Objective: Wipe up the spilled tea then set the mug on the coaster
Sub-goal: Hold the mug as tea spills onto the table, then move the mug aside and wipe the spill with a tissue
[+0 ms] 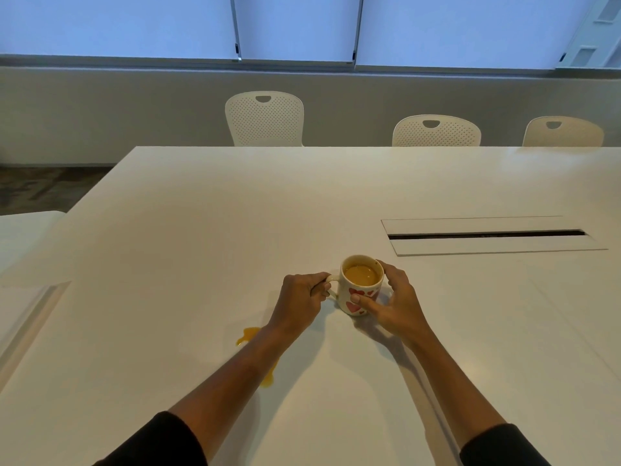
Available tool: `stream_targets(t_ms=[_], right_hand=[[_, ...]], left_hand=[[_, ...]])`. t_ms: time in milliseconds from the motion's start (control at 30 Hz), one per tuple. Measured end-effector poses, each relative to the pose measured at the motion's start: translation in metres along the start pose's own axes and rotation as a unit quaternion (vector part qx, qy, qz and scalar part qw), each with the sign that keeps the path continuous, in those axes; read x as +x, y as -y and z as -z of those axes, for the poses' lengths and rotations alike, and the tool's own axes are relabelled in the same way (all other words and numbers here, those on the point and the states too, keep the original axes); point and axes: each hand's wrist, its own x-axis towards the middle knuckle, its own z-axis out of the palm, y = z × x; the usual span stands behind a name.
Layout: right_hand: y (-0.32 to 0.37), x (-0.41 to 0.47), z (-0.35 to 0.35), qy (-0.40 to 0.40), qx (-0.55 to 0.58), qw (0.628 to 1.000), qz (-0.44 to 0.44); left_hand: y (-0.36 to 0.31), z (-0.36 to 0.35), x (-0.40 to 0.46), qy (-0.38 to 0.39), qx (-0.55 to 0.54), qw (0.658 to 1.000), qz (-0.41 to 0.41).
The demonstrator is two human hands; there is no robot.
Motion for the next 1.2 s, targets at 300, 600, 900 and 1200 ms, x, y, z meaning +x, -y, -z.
stream_targets(t_ms=[300,600,900,1200], right_hand=[[-0.001,-0.002,0.001,0.032,0.031,0.999,-0.013],[0.040,-0.008,0.010,-0.034,-0.035,0.998,0.037],[0.116,-0.004,-0.011,-0.087,-0.170,0.970,0.148],[0.188,-0.013,-0.081,-0.051,-0.186,0.963,0.188]], left_hand=[[-0.009,0.006,-0.002,0.016,0.012,1.000,0.018],[-0.018,0.044,-0.021,0.007,0.110,0.994,0.006],[-0.024,0.133,-0.034,-0.034,0.265,0.962,-0.047],[-0.010,0.240,-0.062,-0.059,0.314,0.948,0.008]])
